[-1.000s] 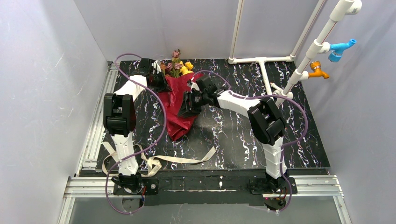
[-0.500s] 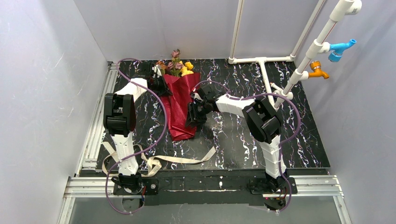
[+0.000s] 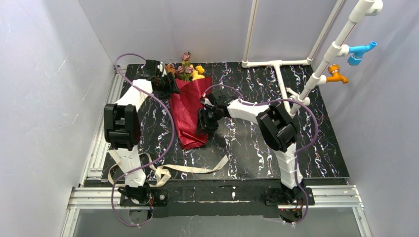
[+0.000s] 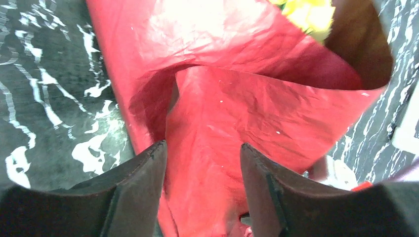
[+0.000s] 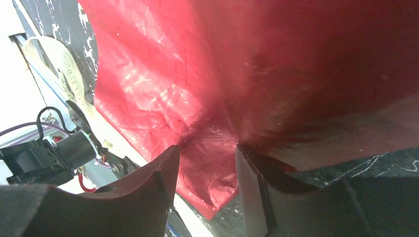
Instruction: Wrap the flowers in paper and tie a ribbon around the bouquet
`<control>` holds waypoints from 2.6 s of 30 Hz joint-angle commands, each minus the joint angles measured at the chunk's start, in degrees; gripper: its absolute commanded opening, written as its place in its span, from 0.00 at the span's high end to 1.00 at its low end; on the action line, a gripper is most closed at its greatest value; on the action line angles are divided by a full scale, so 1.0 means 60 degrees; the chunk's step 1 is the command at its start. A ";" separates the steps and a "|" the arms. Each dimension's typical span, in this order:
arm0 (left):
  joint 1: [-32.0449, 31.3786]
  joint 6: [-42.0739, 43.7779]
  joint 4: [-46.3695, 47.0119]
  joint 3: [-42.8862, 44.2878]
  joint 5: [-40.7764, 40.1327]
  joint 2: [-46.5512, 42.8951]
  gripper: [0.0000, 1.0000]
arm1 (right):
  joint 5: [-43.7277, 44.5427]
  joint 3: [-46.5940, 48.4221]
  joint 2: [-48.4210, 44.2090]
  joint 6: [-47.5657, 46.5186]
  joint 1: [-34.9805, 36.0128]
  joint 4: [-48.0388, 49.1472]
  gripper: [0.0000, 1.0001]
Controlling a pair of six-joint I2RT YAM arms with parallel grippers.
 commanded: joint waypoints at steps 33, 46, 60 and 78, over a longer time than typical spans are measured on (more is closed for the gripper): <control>-0.2936 -0.0932 0.1768 -0.6464 0.0930 -0.3595 0.87 | -0.0308 0.1961 0.0702 -0.0226 -0.0314 -0.1051 0.46; -0.2997 -0.1049 0.2918 -0.8193 0.1072 -0.3796 0.89 | -0.0854 0.2476 0.0849 0.0186 -0.0455 -0.0544 0.59; -0.3017 -0.1016 0.3156 -0.8339 0.1167 -0.3542 0.89 | -0.2008 0.3678 0.2665 0.1305 -0.1834 0.1840 0.85; -0.3025 -0.1025 0.3067 -0.8221 0.1432 -0.3352 0.90 | -0.2879 0.6903 0.5291 0.2255 -0.3226 0.3422 0.85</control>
